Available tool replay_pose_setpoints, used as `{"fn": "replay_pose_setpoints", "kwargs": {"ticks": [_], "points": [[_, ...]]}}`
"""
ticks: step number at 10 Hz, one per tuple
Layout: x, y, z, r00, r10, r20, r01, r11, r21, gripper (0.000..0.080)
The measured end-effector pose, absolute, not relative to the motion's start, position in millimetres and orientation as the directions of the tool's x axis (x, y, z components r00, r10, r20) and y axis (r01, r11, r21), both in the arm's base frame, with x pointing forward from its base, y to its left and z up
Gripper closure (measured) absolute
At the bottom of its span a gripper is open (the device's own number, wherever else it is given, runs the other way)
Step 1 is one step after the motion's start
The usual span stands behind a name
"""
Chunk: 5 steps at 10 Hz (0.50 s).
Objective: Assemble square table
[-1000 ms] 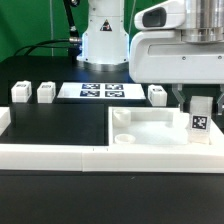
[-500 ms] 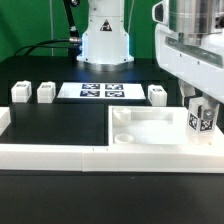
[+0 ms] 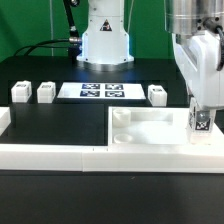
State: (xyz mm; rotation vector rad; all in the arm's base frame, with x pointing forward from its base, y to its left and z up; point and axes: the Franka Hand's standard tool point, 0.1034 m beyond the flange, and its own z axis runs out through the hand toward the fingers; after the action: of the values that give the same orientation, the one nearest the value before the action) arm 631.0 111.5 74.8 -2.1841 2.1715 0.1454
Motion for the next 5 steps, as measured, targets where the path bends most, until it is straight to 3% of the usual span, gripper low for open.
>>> {"fn": "replay_pose_setpoints", "kwargs": {"ticks": [1,2,3,5], "points": [[627.4,118.4,72.1,0.127,-0.988,-0.084,-0.992,-0.128,0.006,0.0236],[626.1,122.4,69.5,0.329,-0.942,-0.063,-0.944,-0.328,-0.022,0.0176],[624.3,126.3,67.6,0.463,-0.885,-0.045,-0.886,-0.462,-0.034,0.0176],[625.2,122.6,67.4,0.527,-0.849,-0.041,-0.850,-0.526,-0.037,0.0155]]}}
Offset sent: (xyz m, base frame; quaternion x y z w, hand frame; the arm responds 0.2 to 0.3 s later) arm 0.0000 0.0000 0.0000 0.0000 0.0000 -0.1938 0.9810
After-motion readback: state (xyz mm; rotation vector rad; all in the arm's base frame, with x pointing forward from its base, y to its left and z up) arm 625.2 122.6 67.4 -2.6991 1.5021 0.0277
